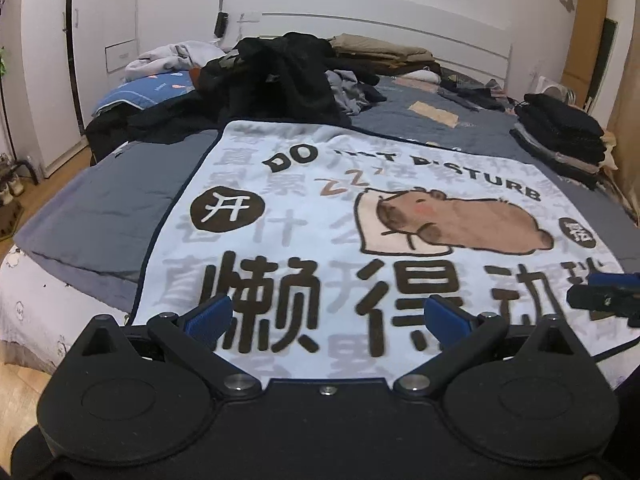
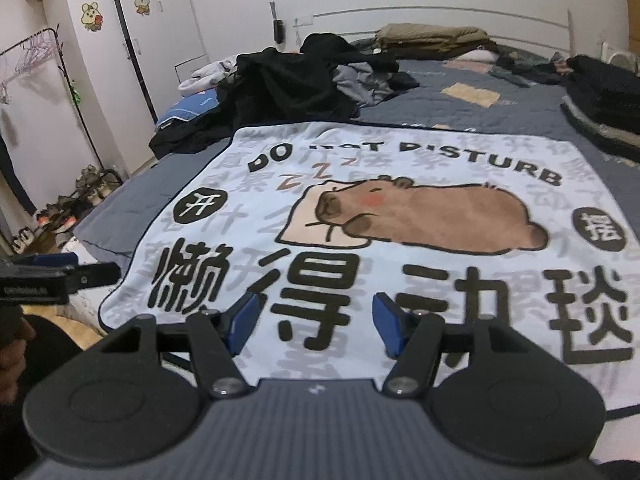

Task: Fold clothes

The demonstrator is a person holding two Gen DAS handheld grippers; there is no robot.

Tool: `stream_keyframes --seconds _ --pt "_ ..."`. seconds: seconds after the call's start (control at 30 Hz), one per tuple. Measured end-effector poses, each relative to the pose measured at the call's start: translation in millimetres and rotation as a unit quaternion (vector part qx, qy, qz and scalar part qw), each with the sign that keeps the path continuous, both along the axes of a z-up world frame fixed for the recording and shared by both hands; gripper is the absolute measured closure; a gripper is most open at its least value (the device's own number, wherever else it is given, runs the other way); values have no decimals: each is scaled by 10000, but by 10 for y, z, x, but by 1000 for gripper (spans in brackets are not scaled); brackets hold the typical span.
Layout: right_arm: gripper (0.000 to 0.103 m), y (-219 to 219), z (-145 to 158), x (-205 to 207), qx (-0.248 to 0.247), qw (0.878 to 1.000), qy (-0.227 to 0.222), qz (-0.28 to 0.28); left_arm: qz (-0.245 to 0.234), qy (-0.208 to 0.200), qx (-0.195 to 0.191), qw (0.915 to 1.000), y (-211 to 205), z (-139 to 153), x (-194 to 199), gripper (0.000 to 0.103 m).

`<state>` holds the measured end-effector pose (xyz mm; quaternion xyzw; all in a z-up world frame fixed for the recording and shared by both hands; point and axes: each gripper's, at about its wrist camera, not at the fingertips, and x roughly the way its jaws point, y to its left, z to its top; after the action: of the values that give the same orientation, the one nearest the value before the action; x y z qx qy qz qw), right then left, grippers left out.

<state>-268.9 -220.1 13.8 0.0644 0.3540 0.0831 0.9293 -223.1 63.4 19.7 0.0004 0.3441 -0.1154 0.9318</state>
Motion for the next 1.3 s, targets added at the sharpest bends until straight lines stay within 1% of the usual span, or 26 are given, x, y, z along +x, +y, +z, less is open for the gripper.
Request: stream_keyframes --seconds 0.1,0.23,0.5,0.63,0.73,0.87,1.0,1.07,1.3 --pt "41 -45 59 -87 -123 9999 -18 -96 -106 -108 -34 9999 -90 90 -72 0" --pt "41 -159 132 -204 -212 9994 -57 -278 -283 -158 -110 9994 -252 125 -117 0" --pt "41 -474 246 -410 -324 9972 -125 -656 -625 -107 -189 9978 -684 35 -174 0" --pt "41 -661 270 -477 -344 9960 -107 -823 -843 -67 -173 9963 -909 7 -197 0" --pt "41 -782 295 -519 -382 9953 -96 -890 -969 -112 -131 9951 -1052 8 -226 0" --pt "41 -937 316 -580 -446 9942 -84 -974 -1008 -101 -178 9947 -1196 9 -221 0" --pt "41 -1091 309 -660 -435 9927 -73 -1126 -1203 -100 -252 9924 -1331 -2 -233 0" --pt "41 -1160 301 -704 -422 9918 -63 -1202 -1228 -83 -287 9920 -1398 -12 -239 0" --pt "41 -1334 276 -820 -415 9892 -23 -1407 -1471 -88 -264 9887 -1551 -60 -290 0"
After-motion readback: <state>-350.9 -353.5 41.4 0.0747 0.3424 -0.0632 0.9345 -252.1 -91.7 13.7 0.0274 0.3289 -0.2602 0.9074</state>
